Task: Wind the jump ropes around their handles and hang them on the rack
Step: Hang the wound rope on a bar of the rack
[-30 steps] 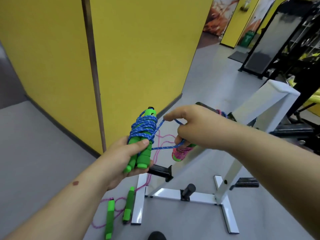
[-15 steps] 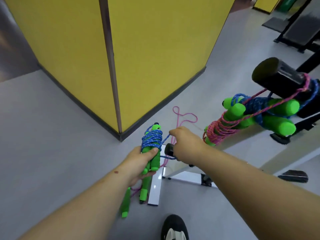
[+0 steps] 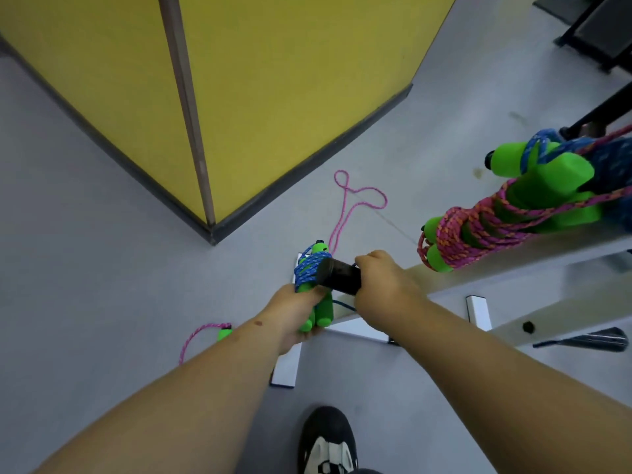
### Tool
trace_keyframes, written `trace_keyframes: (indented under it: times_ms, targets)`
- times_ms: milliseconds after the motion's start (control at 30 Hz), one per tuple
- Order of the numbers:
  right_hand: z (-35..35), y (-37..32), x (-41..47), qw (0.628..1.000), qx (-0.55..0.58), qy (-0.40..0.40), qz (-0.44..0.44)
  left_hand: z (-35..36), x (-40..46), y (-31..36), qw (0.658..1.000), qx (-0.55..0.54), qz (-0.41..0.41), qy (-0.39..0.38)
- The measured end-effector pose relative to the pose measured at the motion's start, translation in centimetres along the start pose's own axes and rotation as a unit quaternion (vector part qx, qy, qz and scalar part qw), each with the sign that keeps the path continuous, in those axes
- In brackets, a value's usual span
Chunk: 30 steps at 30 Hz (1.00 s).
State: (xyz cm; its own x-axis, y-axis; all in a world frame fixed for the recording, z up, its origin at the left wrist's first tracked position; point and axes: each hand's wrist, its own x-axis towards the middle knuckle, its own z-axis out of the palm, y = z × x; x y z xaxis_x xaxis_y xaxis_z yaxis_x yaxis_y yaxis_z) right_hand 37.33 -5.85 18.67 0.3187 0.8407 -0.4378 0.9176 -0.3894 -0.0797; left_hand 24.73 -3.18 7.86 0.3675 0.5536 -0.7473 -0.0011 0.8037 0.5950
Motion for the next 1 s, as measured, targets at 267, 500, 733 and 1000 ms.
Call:
trace_keyframes:
  times_ms: [267,500,733,1000]
  targets:
    - [-0.1,1.7,-1.9,0.995,-0.097,0.004,0.016,2.7,0.8,-2.1,0.998,0.008,-0.021,-0.052]
    - [-0.1,2.7,-2.8,0.990,-0.142,0.023,-0.003,3.0,2.0,-4.3,0.997,0.073,0.018,-0.036]
    - [1.2,3.8,-2.7,0.991,-0.119,0.043,-0.031,3.2,2.8,-4.0,0.990,0.133,0.041,0.003]
    - [3.1,6.0,-2.5,0.990,-0.073,0.102,-0.068,2.9,3.6,-4.4,0.992,0.122,0.016,-0.002]
